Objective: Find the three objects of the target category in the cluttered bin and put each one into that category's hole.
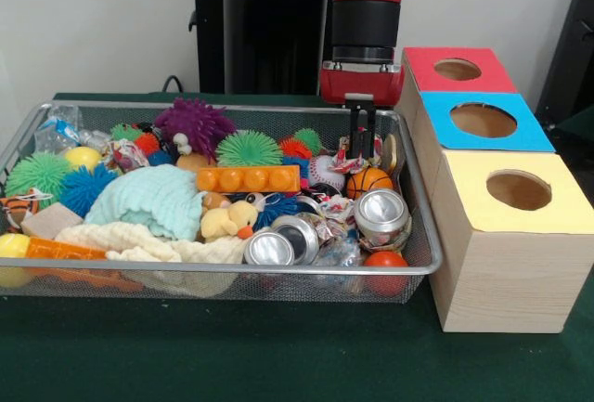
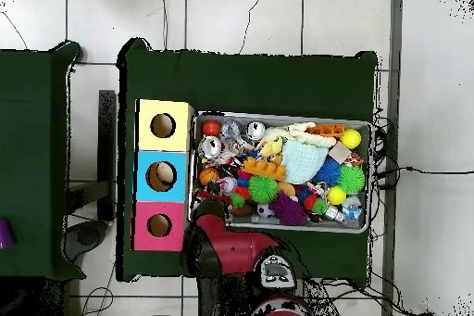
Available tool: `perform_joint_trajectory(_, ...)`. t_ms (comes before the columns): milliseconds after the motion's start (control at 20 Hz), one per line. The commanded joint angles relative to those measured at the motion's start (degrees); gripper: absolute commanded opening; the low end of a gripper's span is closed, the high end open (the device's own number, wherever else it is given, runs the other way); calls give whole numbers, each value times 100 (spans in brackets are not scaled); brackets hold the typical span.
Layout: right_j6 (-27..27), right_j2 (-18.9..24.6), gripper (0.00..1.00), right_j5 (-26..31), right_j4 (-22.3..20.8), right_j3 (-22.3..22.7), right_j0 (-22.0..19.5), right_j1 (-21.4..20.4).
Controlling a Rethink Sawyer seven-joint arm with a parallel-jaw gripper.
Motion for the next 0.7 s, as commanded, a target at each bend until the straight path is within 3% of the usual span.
perform_joint_trajectory(50,644,50,0,-443,113,-693,5,161)
perform_joint_trajectory(550,690,148,0,-226,22,-618,-62,49)
perform_joint_trajectory(700,739,246,0,219,99,-452,-93,-407)
